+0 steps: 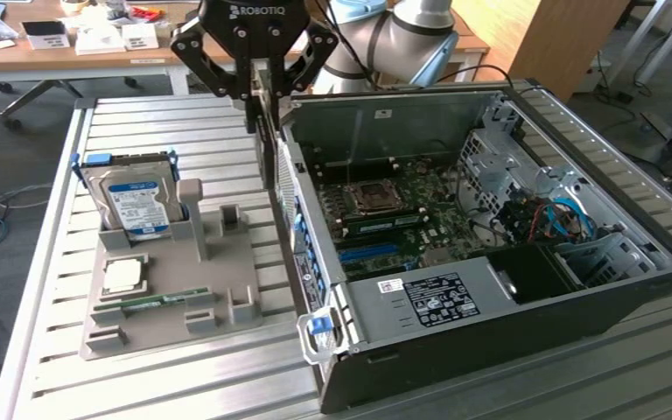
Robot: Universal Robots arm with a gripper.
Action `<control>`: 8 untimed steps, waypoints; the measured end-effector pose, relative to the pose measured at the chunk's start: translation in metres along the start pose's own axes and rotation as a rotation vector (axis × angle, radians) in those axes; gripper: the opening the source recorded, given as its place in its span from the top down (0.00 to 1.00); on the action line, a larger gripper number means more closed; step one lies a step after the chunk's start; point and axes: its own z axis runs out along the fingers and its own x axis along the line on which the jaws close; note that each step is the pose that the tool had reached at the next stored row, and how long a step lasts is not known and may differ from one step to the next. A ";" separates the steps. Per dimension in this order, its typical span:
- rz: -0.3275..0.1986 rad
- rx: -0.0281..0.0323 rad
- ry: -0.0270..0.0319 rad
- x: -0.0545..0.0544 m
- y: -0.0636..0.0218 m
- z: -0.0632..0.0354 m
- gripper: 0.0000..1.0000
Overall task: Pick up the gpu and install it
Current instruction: 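Pick up the gpu and move the gpu toward the slot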
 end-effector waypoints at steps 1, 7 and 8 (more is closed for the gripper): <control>0.000 -0.0001 0.0000 -0.002 0.0001 0.0000 0.73; 0.000 -0.0005 0.0000 -0.010 0.0003 0.0003 0.73; 0.000 -0.0005 0.0000 -0.012 0.0004 0.0003 0.73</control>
